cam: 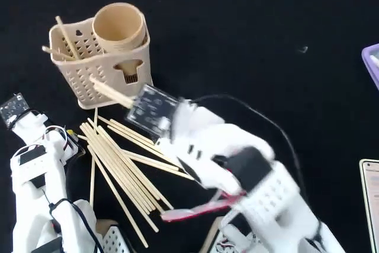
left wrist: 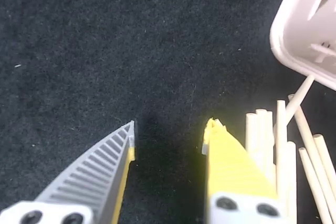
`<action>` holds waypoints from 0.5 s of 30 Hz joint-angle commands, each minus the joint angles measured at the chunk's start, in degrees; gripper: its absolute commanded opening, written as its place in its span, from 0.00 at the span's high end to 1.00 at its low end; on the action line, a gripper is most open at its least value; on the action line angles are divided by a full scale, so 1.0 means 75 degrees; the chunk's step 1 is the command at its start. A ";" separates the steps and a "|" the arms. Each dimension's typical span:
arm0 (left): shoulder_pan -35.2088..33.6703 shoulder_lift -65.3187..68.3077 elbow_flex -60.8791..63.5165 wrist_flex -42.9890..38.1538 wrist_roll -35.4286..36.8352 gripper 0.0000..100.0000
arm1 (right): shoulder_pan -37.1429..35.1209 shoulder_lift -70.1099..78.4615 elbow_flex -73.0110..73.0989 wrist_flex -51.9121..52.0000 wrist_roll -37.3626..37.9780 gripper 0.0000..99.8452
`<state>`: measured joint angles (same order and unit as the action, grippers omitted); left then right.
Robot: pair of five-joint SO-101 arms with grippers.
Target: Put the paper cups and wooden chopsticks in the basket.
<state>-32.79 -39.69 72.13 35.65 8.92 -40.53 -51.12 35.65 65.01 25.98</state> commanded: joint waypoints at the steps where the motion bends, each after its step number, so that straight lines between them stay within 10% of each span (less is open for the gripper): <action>1: 0.0018 -0.0117 -0.0006 -0.0105 -0.0023 0.78 | -0.0223 -0.0733 -0.0756 -0.0727 -0.0117 0.99; 15: 0.0018 -0.0117 -0.0006 -0.0105 -0.0023 0.78 | -0.0211 -0.0768 -0.0627 -0.1407 -0.0164 0.99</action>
<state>-32.79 -39.69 72.13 35.65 8.92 -41.41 -55.34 32.92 55.96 25.45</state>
